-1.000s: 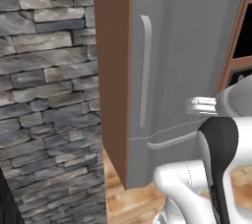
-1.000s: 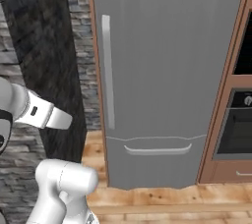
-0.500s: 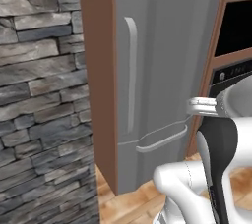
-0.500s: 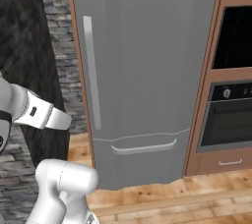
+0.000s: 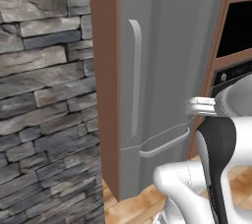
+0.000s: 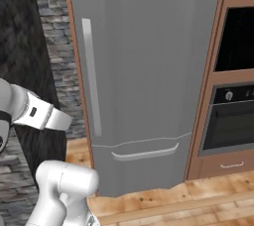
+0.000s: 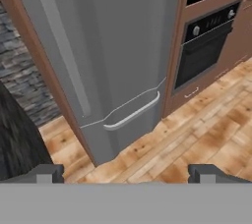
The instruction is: Move the hot dog bun to the plate on the dining table and place the condiment next to that plate. Then navigate to the fridge and take the sausage and place it on the plate as well.
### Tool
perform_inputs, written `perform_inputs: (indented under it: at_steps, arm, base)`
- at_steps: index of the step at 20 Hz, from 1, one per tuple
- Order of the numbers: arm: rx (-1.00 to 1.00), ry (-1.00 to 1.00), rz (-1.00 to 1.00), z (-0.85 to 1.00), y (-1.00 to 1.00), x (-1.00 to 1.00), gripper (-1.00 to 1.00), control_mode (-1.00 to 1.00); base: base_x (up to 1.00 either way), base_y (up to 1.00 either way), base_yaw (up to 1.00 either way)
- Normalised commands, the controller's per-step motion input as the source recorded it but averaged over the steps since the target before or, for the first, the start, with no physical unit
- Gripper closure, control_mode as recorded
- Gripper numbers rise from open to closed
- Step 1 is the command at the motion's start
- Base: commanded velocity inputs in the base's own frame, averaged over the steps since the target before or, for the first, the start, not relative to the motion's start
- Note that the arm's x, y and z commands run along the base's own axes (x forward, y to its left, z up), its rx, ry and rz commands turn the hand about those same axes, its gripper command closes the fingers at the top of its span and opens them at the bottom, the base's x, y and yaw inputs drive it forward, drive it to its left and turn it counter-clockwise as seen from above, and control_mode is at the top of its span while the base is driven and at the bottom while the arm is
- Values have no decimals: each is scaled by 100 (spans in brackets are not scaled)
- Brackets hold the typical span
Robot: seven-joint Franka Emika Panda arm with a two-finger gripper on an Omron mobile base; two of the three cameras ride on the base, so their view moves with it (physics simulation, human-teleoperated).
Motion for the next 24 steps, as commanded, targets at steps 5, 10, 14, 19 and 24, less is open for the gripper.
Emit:
perform_inputs:
  at_steps: [5,10,14,19,24]
  arm:
    - [0,0,0,0,0,0,-100,100]
    - [3,0,23,-1,-7,22,-100,-100]
    - [4,0,52,3,2,80,-100,-100]
    - [0,5,27,6,47,77,-100,-100]
    - [0,4,1,0,62,52,-100,-100]
  base:
    - [0,13,-2]
    - [0,0,0]
    - [0,0,0]
    - [0,0,0]
    - [0,0,0]
